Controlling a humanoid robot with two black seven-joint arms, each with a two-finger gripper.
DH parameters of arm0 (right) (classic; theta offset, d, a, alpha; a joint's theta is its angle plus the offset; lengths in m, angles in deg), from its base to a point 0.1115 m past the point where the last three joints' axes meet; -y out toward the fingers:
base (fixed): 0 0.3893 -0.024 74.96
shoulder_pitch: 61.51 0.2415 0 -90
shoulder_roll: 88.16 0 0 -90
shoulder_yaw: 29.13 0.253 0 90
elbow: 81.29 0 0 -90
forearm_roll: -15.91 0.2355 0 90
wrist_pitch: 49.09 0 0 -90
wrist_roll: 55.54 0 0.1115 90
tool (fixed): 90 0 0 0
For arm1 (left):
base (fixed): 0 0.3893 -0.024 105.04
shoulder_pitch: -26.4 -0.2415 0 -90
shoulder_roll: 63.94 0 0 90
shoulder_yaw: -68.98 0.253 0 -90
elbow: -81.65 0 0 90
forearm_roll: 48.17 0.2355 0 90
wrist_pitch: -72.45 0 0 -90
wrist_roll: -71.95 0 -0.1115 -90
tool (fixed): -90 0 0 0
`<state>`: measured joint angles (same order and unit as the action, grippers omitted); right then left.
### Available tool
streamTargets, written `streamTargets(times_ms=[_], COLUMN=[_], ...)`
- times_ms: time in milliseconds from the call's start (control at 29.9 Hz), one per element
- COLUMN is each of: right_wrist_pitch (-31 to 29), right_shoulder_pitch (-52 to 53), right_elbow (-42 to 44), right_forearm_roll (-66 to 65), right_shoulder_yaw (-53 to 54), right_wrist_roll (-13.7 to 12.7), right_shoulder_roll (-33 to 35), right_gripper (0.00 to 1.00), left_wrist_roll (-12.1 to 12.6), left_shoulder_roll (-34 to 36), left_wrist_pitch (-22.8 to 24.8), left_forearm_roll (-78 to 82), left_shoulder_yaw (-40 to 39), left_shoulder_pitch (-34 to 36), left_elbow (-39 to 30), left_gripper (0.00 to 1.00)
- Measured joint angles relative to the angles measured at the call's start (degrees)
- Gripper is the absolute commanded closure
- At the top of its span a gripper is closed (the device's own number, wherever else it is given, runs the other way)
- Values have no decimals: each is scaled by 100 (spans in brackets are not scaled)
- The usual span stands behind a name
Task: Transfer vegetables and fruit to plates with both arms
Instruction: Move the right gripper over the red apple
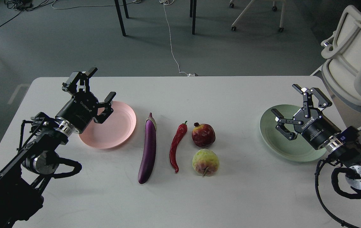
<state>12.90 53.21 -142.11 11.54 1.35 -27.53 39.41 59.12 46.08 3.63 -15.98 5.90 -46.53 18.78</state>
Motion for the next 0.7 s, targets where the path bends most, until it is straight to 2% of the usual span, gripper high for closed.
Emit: streamTargets(times_ms=[234,334,534,701], right_wrist_pitch=[0,1,0,-2], right_shoulder_pitch=[177,666,2290,4243], right_elbow=[-107,-395,-724,-748], right_forearm_roll=[-137,-860,-3318,-5029], right_shoulder_yaw=[14,-85,-859,-2567], right_wrist_roll=[0,0,0,0], right_shoulder_roll=[223,603,1083,924], right_gripper=[1,1,1,1], left_wrist_roll=[-23,-27,-27,-116], left_shoulder_roll=[217,226,352,390], left_wrist_pitch=[-17,-8,190,277], left_forearm_roll=[19,-8,21,-28], left_shoulder_yaw=[-29,-18,13,-28], left_shoulder_pitch=[-36,-36,-28,7], left_elbow=[-20,-17,-8,-9], left_gripper=[0,0,0,0])
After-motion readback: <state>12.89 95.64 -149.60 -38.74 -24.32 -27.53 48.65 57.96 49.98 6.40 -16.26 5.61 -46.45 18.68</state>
